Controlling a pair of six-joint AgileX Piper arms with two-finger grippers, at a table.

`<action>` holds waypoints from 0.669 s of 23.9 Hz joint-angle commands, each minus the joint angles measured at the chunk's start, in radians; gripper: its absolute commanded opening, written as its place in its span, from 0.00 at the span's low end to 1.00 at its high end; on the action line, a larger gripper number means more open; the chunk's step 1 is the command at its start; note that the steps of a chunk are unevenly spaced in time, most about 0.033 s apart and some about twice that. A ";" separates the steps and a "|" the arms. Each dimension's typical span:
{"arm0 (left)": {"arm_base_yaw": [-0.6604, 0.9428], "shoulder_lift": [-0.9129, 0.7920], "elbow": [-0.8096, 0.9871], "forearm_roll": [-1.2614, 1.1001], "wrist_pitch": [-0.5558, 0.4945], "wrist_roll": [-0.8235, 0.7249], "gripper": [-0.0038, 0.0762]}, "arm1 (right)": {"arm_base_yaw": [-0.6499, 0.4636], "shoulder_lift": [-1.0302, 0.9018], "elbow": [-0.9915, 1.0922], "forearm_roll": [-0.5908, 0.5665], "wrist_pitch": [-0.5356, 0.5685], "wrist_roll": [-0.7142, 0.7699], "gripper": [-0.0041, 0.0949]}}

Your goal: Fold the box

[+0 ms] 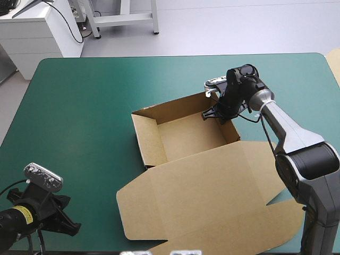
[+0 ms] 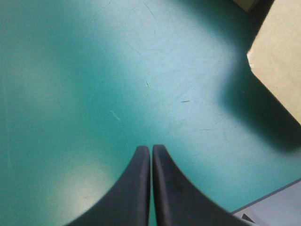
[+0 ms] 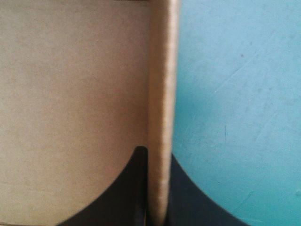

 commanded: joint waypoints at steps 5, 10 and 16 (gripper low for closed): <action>-0.005 0.004 -0.023 0.002 0.033 -0.010 0.04 | -0.146 -0.058 -0.030 -0.072 -0.032 -0.018 0.02; -0.005 0.004 -0.023 0.004 0.033 -0.005 0.04 | -0.294 -0.058 -0.032 -0.110 -0.046 -0.032 0.02; -0.005 0.004 -0.023 0.004 0.033 -0.005 0.04 | -0.628 -0.058 -0.086 -0.165 -0.068 -0.039 0.02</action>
